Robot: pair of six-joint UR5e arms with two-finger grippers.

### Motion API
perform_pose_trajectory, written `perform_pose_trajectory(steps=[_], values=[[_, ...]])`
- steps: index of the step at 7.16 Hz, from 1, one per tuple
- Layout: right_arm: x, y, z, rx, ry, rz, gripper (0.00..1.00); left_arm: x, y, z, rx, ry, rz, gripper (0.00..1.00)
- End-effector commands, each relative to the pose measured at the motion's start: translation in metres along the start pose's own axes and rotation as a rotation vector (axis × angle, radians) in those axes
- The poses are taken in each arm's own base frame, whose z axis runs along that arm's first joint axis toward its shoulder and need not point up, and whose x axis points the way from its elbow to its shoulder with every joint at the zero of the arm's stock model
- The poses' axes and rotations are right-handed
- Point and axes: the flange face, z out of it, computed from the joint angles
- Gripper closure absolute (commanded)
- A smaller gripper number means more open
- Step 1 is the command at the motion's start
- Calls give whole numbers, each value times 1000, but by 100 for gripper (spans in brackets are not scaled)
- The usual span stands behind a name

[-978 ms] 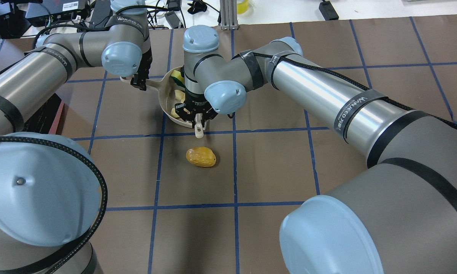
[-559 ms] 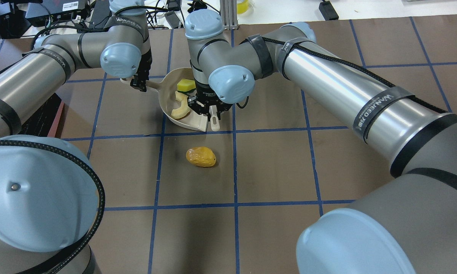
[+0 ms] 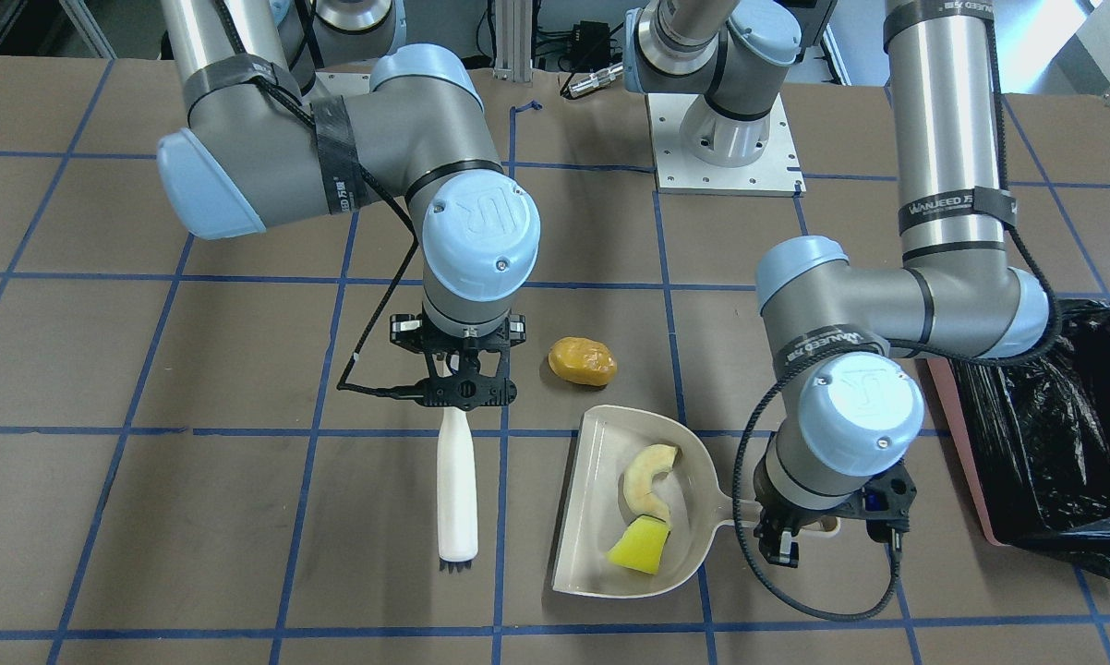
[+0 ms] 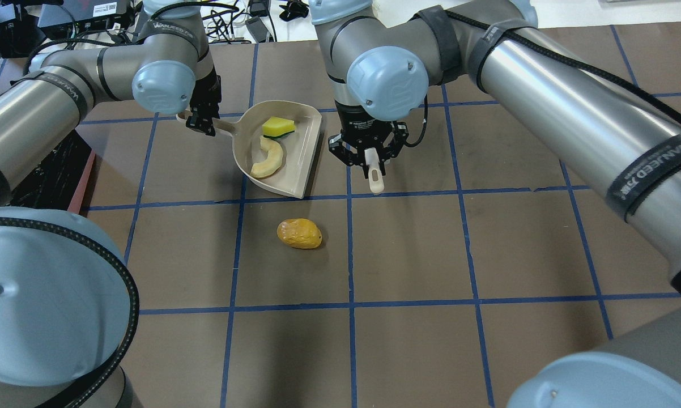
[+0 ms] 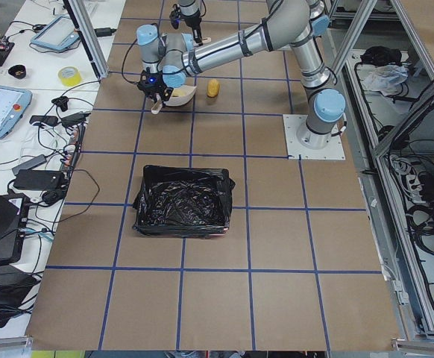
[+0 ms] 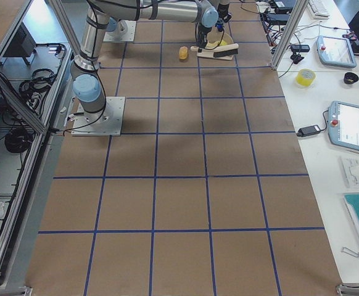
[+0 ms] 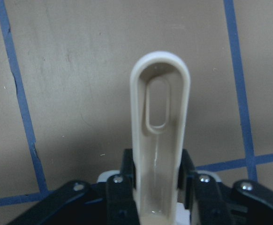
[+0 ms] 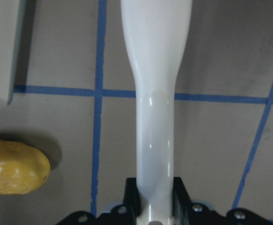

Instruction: Sweep and dump trash into bin

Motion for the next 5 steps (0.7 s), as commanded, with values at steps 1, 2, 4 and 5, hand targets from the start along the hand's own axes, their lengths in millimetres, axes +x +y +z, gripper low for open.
perform_pose_trajectory(steps=[1,2,4,5], values=[[15,34,1,-105,29,92,96,-21,-64,-1,-72,10,32,100],[20,57,16,-138,42,130,97,-38,-68,8,-70,-14,22,100],[14,115,46,-230,-35,268,98,-70,-79,10,-58,-48,46,100],[-15,133,60,-209,-31,246,98,-89,-72,13,-63,-64,35,100]])
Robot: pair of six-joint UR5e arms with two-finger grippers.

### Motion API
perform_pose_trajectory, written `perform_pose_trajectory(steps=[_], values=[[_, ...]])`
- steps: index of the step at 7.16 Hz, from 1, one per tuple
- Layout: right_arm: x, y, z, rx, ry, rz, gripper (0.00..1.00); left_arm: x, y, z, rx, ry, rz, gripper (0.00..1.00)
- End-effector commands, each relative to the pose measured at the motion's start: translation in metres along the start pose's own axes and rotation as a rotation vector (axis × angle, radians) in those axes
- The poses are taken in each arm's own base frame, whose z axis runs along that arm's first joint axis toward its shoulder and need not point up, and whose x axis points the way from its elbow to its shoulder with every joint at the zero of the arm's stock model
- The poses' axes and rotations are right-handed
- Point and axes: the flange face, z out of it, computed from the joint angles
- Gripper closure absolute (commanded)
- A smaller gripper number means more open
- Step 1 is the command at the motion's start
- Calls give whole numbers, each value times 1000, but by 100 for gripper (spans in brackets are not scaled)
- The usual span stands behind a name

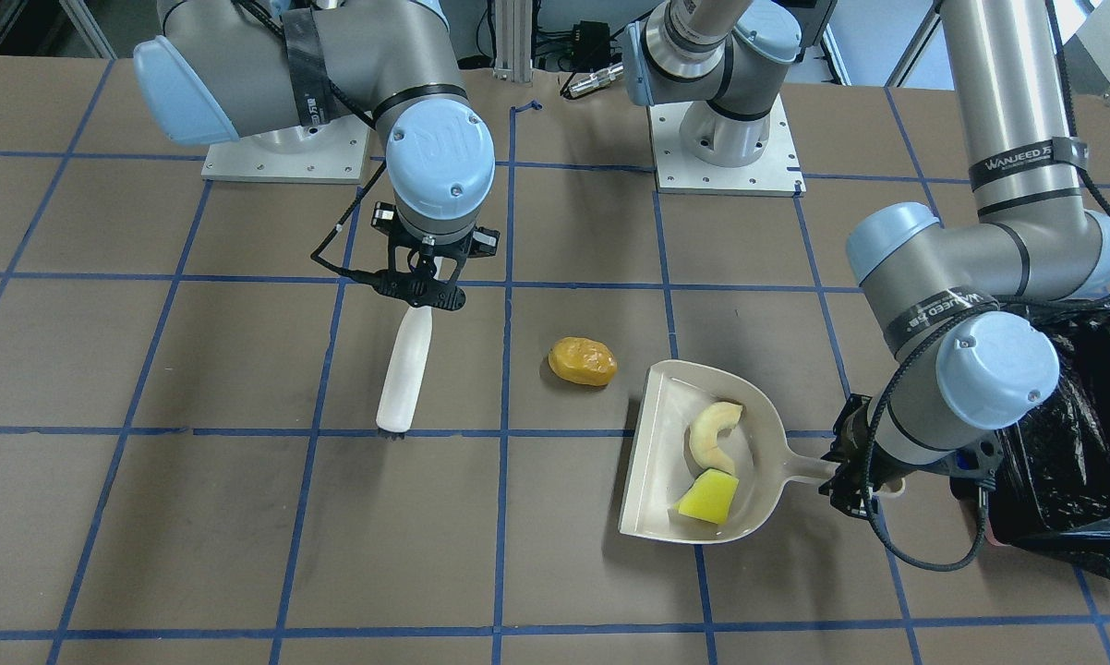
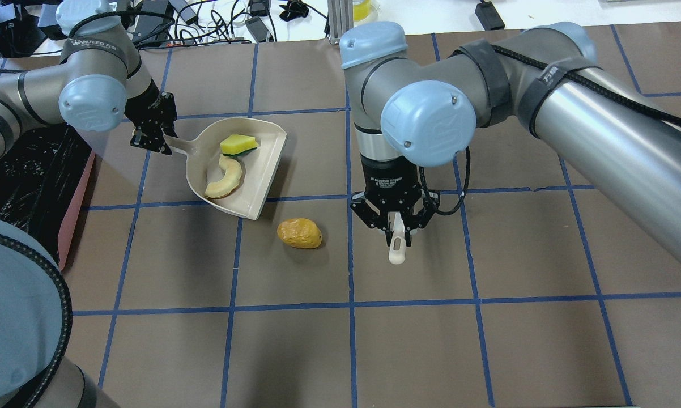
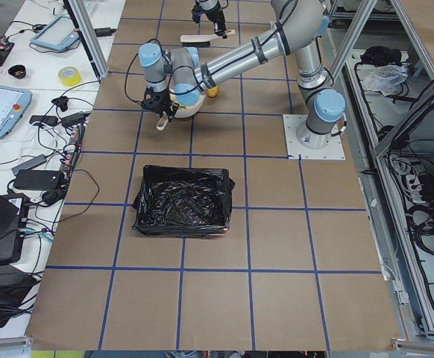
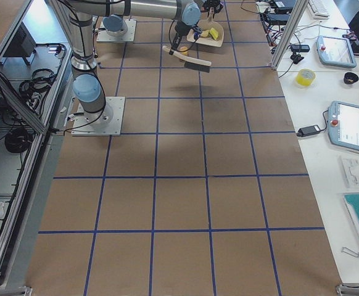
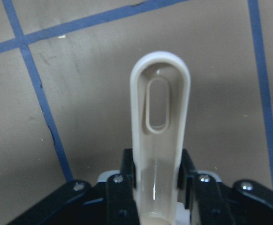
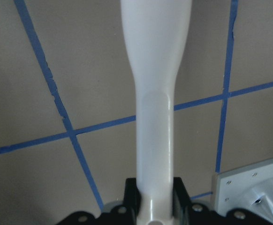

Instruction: Sweep and dump trash into bin

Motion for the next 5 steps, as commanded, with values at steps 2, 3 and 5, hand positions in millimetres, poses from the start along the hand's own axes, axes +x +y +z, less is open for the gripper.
perform_pose_trajectory(steps=[2,3,5], values=[[-71,60,48,17,-44,90,98,-47,12,-6,28,-5,-32,100],[-97,64,60,27,-78,109,98,-65,19,-3,47,-18,-26,100],[-139,74,89,65,-86,140,98,-105,36,20,98,9,-105,100]])
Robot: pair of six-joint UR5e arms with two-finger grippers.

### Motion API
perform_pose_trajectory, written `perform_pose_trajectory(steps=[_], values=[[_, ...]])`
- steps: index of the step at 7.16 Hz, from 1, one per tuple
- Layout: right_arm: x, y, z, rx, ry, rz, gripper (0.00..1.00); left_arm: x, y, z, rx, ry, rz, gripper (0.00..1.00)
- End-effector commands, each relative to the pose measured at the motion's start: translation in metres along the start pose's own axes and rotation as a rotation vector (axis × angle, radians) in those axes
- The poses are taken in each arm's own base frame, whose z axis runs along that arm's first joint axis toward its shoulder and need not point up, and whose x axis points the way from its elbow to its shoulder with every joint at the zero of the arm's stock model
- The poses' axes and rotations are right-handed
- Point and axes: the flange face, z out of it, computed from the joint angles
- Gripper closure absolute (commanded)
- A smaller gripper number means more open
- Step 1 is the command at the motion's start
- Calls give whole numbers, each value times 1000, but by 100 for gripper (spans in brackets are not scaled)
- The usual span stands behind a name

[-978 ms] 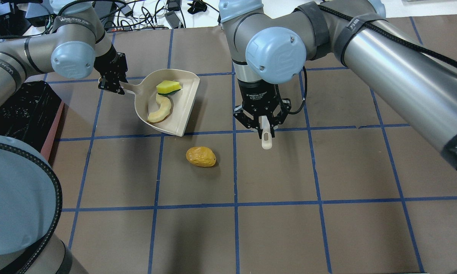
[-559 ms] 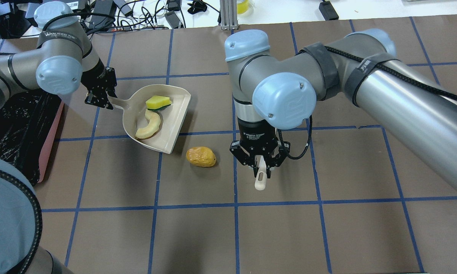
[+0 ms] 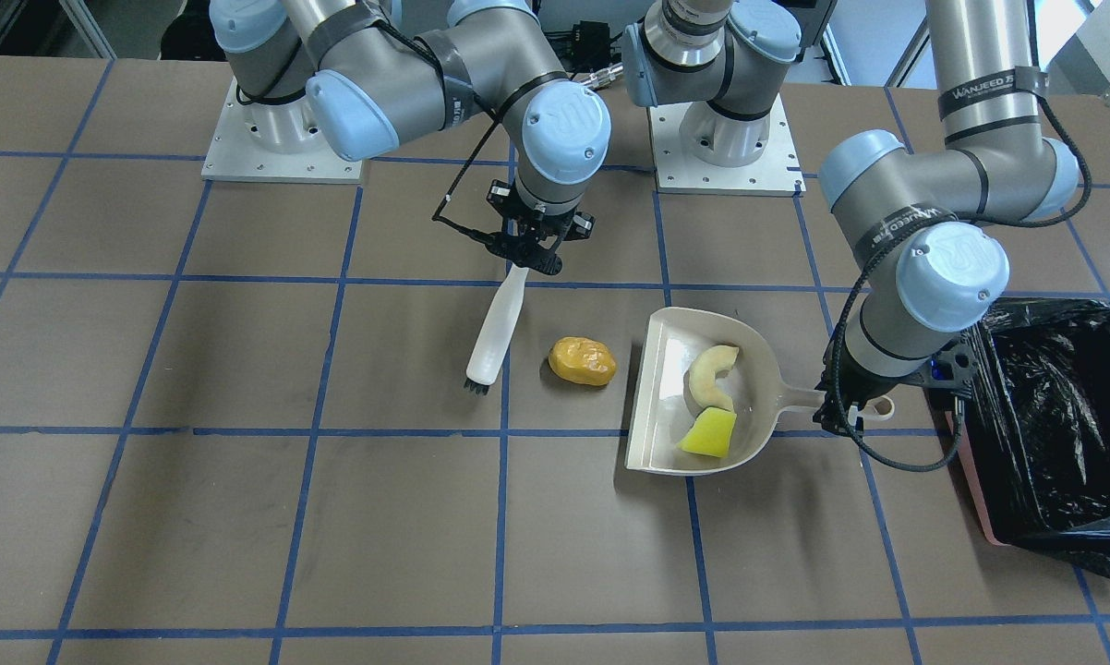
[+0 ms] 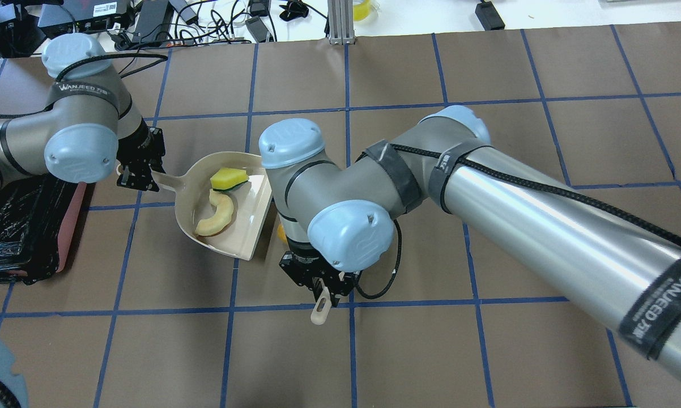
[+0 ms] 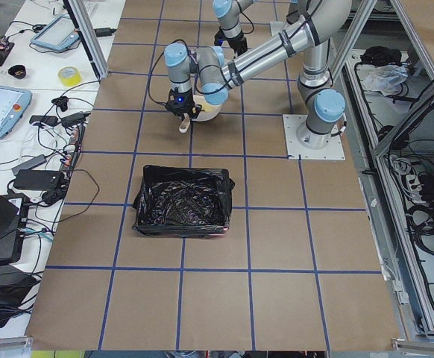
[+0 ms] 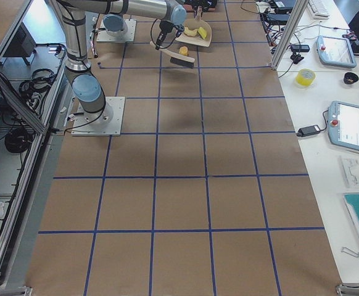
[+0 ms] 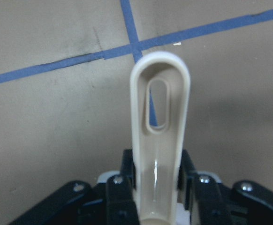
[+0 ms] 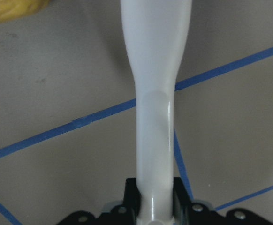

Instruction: Sweep and dump trash into bin

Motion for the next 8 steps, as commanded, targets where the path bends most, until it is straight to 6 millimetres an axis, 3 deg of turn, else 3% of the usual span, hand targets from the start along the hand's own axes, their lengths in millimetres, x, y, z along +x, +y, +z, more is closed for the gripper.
perform_pose_trajectory(steps=[1,3,6,8], values=[[-28,11,24,25,-17,8,98,-38,17,26,36,45,-94,100],[-36,9,25,21,-63,1,98,-52,30,30,41,61,-169,100],[-46,4,26,37,-106,-11,97,-60,32,24,125,54,-244,100],[-61,-7,31,93,-165,-151,97,-59,39,23,123,60,-267,100]])
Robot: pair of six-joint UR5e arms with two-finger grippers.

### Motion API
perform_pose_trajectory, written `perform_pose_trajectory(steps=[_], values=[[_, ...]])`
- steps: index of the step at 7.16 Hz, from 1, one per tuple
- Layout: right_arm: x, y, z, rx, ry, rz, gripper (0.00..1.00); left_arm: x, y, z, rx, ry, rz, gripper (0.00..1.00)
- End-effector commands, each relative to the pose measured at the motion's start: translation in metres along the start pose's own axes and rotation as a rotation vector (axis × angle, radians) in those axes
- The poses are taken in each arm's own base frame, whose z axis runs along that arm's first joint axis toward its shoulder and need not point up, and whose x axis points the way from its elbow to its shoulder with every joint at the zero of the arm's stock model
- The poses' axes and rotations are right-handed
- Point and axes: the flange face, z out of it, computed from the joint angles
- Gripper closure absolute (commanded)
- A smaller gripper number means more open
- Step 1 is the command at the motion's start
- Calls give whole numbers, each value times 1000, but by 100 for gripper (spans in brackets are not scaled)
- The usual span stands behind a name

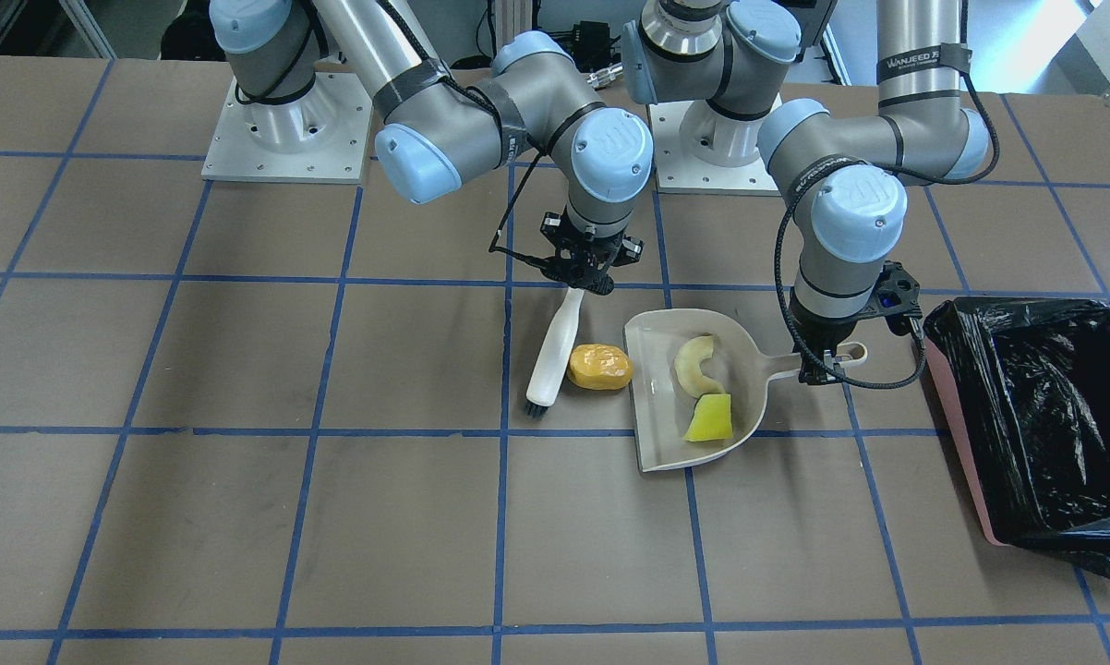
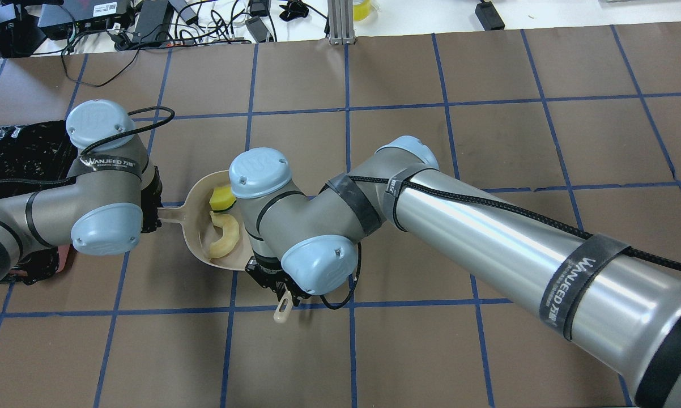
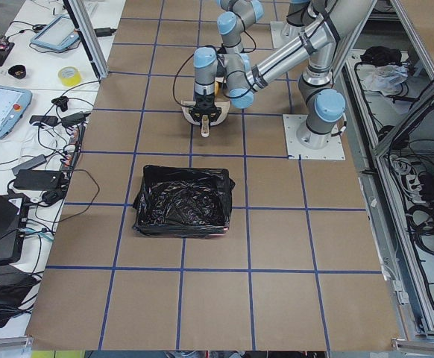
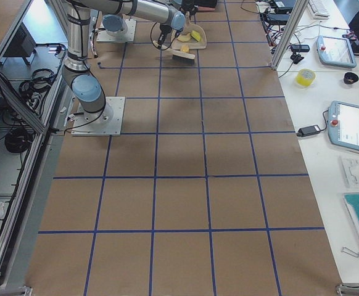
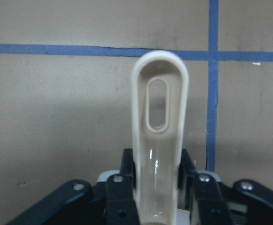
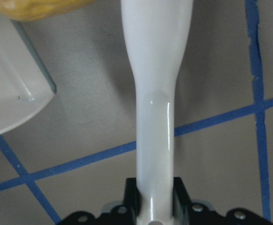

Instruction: Sweep and dump trash into bin

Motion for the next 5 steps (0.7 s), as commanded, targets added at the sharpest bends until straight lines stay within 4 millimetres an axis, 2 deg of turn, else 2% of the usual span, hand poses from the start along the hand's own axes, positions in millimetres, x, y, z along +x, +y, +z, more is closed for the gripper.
perform_pose_trajectory(steps=[1,5], values=[[-14,-11,6,45,-55,-111,97,0,5,0,2,1,-22,100],[-47,-36,2,129,-109,-485,96,3,12,-7,0,19,-15,100]])
